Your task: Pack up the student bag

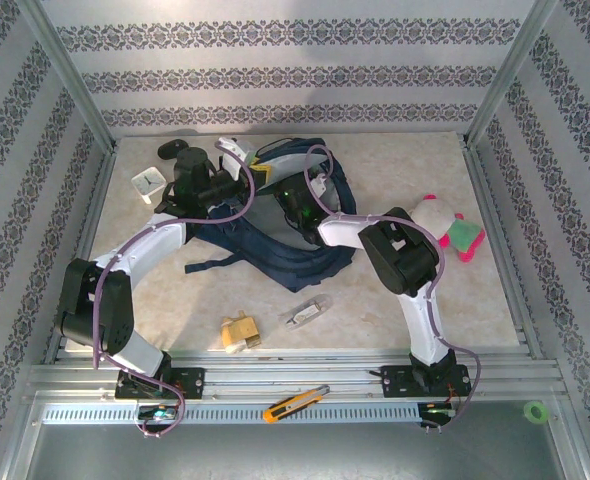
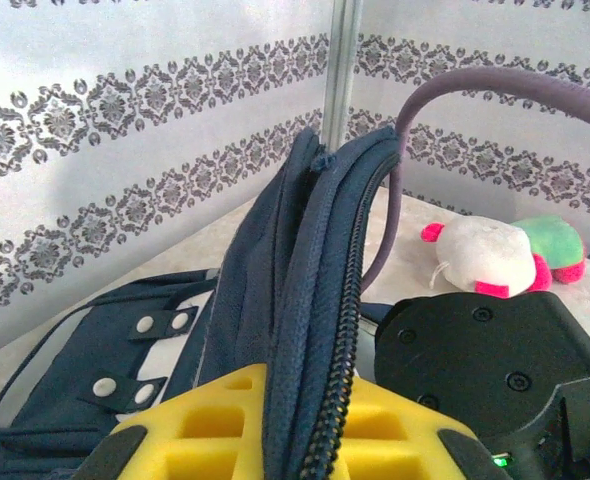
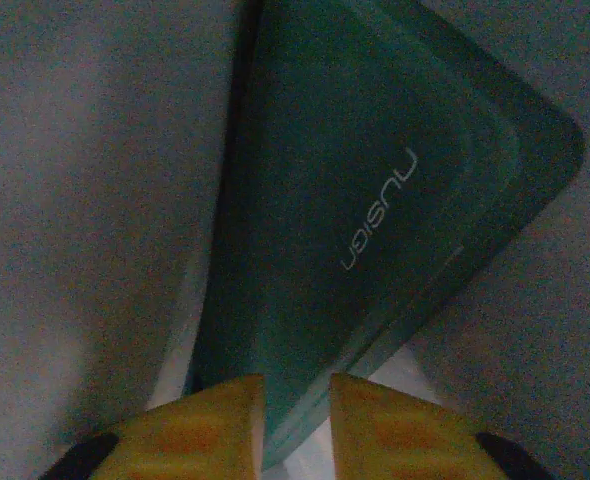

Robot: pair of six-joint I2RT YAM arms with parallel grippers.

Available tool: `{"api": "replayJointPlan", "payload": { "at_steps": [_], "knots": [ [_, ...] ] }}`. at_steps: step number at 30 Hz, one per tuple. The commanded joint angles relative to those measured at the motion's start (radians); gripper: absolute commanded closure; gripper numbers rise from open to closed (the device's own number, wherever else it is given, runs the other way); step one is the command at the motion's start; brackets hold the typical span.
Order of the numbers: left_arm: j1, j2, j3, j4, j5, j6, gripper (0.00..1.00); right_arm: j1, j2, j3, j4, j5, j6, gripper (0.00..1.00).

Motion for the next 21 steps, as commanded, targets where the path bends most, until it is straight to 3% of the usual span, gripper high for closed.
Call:
{"api": "replayJointPlan", "payload": {
  "at_steps": [1,7,11,16,21],
  "knots": [
    [-0.002,-0.061,0.007,0.149,-0.025,0.033,0.99,0.002,-0.086,-0.059,-0.011,-0.051,-0.091,0.7],
    [-0.002,-0.074,-0.021,0.059,-0.099,0.099,0.99,0.039,-0.369,-0.297,-0.122,-0.117,-0.258,0.54],
    [-0.003,-0.077,-0.039,0.032,-0.097,0.07,0.99,0.084,-0.568,-0.435,-0.187,-0.189,-0.467,0.46],
    [-0.003,-0.087,-0.029,-0.103,-0.1,0.032,0.99,0.171,-0.755,-0.528,-0.282,-0.345,-0.893,0.39],
    [-0.003,-0.119,-0.083,-0.102,-0.113,0.018,0.99,0.286,-0.856,-0.619,-0.32,-0.623,-1.347,0.37]
  ]
}}
